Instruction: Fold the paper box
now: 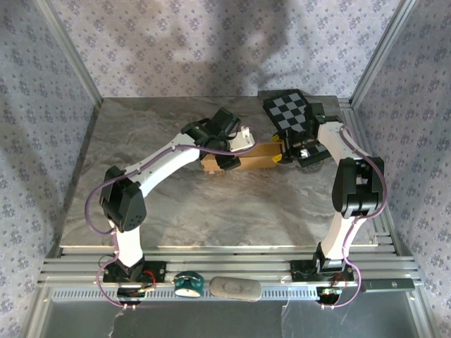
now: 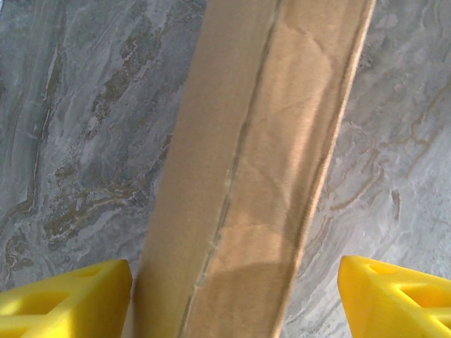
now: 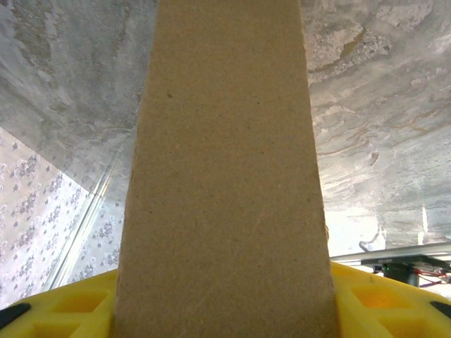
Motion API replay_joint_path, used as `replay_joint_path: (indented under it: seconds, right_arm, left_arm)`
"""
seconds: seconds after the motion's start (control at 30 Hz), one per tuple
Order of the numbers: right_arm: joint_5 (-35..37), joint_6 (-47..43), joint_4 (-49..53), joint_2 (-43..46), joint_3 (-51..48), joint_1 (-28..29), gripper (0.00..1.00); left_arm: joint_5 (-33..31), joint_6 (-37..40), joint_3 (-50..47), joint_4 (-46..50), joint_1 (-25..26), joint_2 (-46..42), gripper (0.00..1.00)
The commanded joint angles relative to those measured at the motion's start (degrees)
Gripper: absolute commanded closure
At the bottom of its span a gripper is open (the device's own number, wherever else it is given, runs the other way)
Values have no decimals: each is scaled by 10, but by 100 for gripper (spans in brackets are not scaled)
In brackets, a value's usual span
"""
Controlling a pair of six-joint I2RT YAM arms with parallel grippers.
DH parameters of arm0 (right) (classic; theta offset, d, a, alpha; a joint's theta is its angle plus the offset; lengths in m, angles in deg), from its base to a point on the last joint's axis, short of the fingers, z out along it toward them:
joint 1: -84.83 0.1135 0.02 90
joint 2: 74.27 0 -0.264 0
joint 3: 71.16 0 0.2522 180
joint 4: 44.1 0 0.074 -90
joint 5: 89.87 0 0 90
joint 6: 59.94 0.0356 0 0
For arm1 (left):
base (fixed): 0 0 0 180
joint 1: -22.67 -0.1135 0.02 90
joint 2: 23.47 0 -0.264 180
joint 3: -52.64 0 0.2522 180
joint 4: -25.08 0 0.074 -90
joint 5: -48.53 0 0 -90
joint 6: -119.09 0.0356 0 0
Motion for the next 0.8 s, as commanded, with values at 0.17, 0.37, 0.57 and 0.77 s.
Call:
replay_joint_path:
  seconds: [0.17,0.37,0.57,0.77]
  right_arm:
    - [35,-69,67,-4,50,-12,29]
    - [49,-95,79,-4,65,-15,23]
    - [70,-130,99,-6,107,-20,20]
    - [68,-136,95,-7,125,-18,19]
  left_arm:
    - [12,-20,21,16,-8,9,36]
    - [11,-17,17,16,-7,13,36]
    - [-7,-13,9,13,-10,22,46]
    - [-4,-20,23,10,-25,38,58]
